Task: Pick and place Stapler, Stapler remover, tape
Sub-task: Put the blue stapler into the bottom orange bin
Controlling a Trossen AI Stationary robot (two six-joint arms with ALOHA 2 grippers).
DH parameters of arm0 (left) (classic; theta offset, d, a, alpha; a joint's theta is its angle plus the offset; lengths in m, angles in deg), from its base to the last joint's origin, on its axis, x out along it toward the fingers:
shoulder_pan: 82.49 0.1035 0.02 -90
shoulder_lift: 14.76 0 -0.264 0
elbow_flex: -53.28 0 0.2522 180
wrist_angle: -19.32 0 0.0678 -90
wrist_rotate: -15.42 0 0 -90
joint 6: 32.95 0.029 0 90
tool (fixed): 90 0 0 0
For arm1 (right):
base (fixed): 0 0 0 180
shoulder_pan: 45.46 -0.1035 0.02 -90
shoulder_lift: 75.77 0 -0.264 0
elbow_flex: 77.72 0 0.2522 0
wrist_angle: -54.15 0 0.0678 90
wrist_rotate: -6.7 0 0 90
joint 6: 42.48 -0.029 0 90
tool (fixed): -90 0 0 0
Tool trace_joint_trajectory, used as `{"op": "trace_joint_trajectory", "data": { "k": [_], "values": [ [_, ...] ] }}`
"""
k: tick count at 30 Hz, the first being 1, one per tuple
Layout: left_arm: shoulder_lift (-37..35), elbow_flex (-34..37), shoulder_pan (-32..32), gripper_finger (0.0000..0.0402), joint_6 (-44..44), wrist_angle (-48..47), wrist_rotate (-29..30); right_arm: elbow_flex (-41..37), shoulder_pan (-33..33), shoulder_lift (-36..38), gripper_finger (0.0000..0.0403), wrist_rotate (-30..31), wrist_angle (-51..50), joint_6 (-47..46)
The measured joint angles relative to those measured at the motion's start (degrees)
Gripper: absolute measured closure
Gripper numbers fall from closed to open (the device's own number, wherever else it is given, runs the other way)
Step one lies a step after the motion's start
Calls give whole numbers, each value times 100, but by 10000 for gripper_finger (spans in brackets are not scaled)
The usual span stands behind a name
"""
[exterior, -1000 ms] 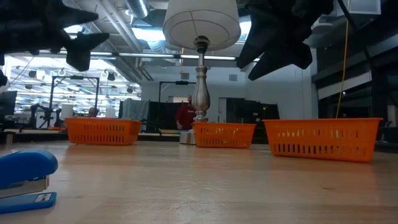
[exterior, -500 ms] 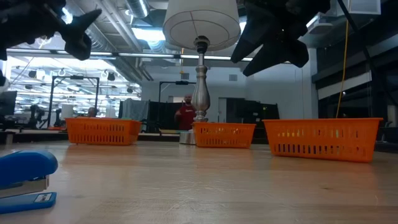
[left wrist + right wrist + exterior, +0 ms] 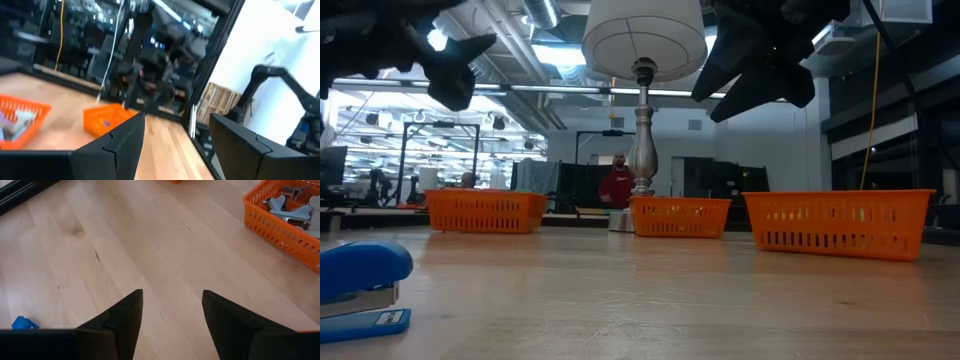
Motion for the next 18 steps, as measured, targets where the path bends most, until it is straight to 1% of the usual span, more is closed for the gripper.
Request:
{"op": "trace_joint_trajectory", "data": {
  "k": [6, 9, 12, 15, 18],
  "values": [
    [1037, -18, -213, 183, -146, 634, 2, 0, 0, 0, 192, 0, 4, -4],
    [1580, -203, -316, 183, -144, 649, 40, 0, 0, 0, 192, 0, 13, -4],
    [2170, -527, -473, 183, 26, 625, 50, 0, 0, 0, 192, 0, 20, -4],
    [2822, -991, -786, 183, 408, 582, -8, 0, 0, 0, 192, -2, 20, -4],
    [3517, -1592, -1214, 183, 810, 122, 120, 0, 0, 0, 192, -2, 20, -4]
  ]
}}
